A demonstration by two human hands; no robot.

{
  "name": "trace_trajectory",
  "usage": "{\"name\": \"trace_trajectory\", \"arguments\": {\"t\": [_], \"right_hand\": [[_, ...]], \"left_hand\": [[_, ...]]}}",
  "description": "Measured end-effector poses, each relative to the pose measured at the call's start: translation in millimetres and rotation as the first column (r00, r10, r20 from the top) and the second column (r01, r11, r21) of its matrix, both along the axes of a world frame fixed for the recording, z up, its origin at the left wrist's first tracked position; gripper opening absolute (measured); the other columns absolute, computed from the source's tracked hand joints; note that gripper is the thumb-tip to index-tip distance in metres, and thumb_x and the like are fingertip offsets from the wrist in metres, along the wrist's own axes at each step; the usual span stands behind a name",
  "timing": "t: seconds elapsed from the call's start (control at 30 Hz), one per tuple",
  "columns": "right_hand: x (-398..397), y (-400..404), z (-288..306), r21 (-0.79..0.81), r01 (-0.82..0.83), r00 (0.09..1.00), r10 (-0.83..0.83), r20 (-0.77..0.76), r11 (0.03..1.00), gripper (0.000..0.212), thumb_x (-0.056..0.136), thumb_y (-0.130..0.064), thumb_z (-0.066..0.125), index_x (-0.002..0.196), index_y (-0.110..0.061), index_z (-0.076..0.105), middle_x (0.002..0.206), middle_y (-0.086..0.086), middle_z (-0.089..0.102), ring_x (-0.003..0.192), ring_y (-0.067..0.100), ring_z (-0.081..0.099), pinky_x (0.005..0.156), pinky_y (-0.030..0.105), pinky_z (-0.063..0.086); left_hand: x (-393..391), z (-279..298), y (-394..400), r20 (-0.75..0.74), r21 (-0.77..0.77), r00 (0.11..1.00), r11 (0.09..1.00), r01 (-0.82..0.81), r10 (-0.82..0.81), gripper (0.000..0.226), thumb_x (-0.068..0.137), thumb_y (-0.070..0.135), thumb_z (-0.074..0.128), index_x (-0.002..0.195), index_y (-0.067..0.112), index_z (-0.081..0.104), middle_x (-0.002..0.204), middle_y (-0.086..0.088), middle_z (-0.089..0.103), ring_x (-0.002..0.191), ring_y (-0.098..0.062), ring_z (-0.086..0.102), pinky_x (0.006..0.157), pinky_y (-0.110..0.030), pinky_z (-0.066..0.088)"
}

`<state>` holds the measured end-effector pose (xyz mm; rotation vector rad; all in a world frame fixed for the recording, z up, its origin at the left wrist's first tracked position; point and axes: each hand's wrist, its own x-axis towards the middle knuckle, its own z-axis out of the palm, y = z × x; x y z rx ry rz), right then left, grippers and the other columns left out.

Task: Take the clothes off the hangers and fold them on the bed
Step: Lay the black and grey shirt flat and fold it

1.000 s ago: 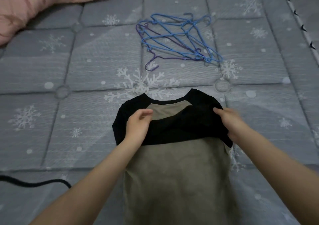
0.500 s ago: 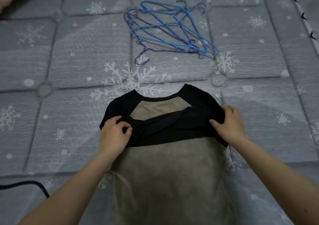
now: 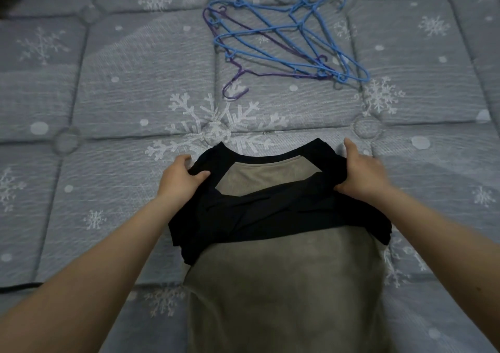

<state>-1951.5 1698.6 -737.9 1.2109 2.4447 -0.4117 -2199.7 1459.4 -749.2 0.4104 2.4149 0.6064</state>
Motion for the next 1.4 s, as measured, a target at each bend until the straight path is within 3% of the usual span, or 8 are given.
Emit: {"name": "trace_trajectory", "arguments": {"t": [0.07, 0.17, 0.3, 0.5, 0.77, 1.07, 1.2, 1.4], "right_hand": [[3, -4, 1, 0.053, -0.078, 0.996, 0.08, -0.039, 0.996, 0.069, 0.075, -0.019, 0.071, 0.135, -0.01, 0.038, 0.1, 0.012, 0.064, 0.098, 0.032, 0.059, 0.087, 0.036, 0.039], [14, -13, 4, 0.084, -0.117, 0.971, 0.132, -0.199, 0.99, 0.007, 0.077, -0.01, 0.062, 0.081, -0.012, 0.057, 0.073, 0.007, 0.059, 0.076, 0.032, 0.06, 0.059, 0.031, 0.035], [37, -21, 10, 0.144, -0.162, 0.938, 0.198, -0.284, 0.976, 0.024, 0.067, 0.003, 0.066, 0.064, -0.009, 0.046, 0.066, 0.005, 0.046, 0.061, 0.027, 0.049, 0.044, 0.026, 0.022], [63, -40, 33, 0.247, -0.26, 0.89, 0.331, -0.314, 0.934, 0.032, 0.063, 0.001, 0.076, 0.068, -0.01, 0.047, 0.063, 0.006, 0.054, 0.048, 0.03, 0.053, 0.04, 0.029, 0.03], [122, -77, 53, 0.432, -0.479, 0.7, 0.629, -0.337, 0.764, 0.036, 0.044, 0.011, 0.082, 0.063, -0.005, 0.055, 0.059, 0.009, 0.052, 0.046, 0.028, 0.051, 0.036, 0.027, 0.03], [197, -119, 34, 0.297, -0.589, 0.705, 0.657, -0.267, 0.752, 0.04, 0.033, 0.005, 0.082, 0.058, -0.012, 0.056, 0.056, 0.002, 0.05, 0.044, 0.021, 0.046, 0.045, 0.023, 0.015], [223, -132, 6, 0.28, -0.619, 0.732, 0.668, -0.133, 0.734, 0.043, 0.032, -0.017, 0.092, 0.063, -0.014, 0.063, 0.061, 0.003, 0.053, 0.046, 0.023, 0.05, 0.041, 0.028, 0.026], [245, -150, -11, 0.316, -0.511, 0.784, 0.584, -0.21, 0.799, 0.041, 0.048, -0.022, 0.09, 0.079, -0.008, 0.067, 0.078, 0.009, 0.061, 0.059, 0.03, 0.058, 0.047, 0.035, 0.043]], "left_hand": [[0, -1, 0, -0.038, 0.012, 0.993, 0.994, 0.109, -0.108, 0.03, 0.087, 0.026, 0.066, 0.113, 0.014, 0.06, 0.111, -0.005, 0.062, 0.105, -0.025, 0.058, 0.088, -0.036, 0.046], [-1, 5, -3, -0.11, 0.05, 0.959, 0.963, 0.266, -0.26, 0.009, 0.086, 0.019, 0.065, 0.094, 0.016, 0.064, 0.094, 0.0, 0.057, 0.094, -0.021, 0.054, 0.084, -0.037, 0.046], [3, 21, -13, -0.104, 0.135, 0.954, 0.946, 0.295, -0.282, 0.011, 0.086, 0.007, 0.064, 0.085, 0.017, 0.059, 0.089, 0.004, 0.048, 0.091, -0.017, 0.049, 0.08, -0.025, 0.036], [21, 48, -48, -0.098, 0.263, 0.973, 0.938, 0.227, -0.208, 0.031, 0.083, 0.001, 0.066, 0.074, 0.029, 0.055, 0.084, 0.011, 0.05, 0.083, -0.01, 0.052, 0.072, -0.011, 0.035], [94, 76, -123, -0.165, 0.322, 0.98, 0.933, 0.163, -0.115, 0.048, 0.072, -0.01, 0.071, 0.064, 0.035, 0.056, 0.078, 0.01, 0.055, 0.076, -0.007, 0.053, 0.072, -0.014, 0.038], [180, 50, -210, -0.293, -0.012, 0.849, 0.89, 0.456, -0.439, 0.032, 0.061, -0.006, 0.076, 0.069, 0.022, 0.065, 0.078, 0.009, 0.057, 0.076, -0.023, 0.059, 0.061, -0.034, 0.047], [203, 19, -230, -0.36, -0.112, 0.749, 0.822, 0.558, -0.557, 0.039, 0.039, -0.003, 0.089, 0.068, 0.017, 0.072, 0.071, -0.001, 0.065, 0.058, -0.025, 0.064, 0.05, -0.029, 0.05], [226, 2, -235, -0.447, -0.205, 0.676, 0.802, 0.561, -0.586, 0.042, 0.039, -0.001, 0.087, 0.076, 0.012, 0.072, 0.081, -0.006, 0.066, 0.067, -0.029, 0.064, 0.057, -0.033, 0.05]]}}
